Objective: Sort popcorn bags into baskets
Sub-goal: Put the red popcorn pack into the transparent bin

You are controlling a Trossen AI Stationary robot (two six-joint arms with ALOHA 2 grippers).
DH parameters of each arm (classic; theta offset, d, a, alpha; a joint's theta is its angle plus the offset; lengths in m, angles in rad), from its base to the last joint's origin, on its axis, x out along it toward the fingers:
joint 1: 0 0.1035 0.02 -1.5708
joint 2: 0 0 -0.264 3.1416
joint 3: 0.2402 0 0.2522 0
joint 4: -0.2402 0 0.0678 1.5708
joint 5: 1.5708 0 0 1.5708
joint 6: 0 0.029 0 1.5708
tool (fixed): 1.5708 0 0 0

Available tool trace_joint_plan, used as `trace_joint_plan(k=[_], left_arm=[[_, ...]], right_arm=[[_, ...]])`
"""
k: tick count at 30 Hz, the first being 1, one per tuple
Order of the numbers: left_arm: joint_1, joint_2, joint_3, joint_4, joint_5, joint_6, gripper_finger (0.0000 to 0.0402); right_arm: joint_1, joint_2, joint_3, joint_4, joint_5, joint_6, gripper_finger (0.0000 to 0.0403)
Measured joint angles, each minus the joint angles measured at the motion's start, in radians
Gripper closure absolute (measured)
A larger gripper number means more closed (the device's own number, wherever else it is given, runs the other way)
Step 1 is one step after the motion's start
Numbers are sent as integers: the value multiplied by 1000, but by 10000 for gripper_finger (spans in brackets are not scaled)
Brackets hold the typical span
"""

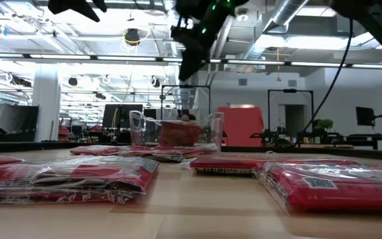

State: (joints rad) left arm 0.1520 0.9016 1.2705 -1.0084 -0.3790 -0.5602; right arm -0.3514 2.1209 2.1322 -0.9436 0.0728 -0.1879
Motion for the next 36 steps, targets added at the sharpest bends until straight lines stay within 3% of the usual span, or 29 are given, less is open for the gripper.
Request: trace_joint_plan(k=[4, 11, 21, 31, 36], left_arm=[[0, 1, 0, -7, 0, 0, 239], [0, -2, 0, -37, -4, 2, 239], [0, 0, 0, -53, -13, 6, 239], [0, 1, 0, -75, -13, 7, 239], [0, 1, 0, -92, -16, 7, 239]], right_arm=[[-24, 60, -1, 23, -71, 160, 230], [-17, 146, -2, 68, -67, 242, 171], [-3, 160, -2, 42, 8, 204, 181], [-31, 159, -30, -53, 17, 186, 187], [-44, 158, -30, -100, 185, 180, 187]])
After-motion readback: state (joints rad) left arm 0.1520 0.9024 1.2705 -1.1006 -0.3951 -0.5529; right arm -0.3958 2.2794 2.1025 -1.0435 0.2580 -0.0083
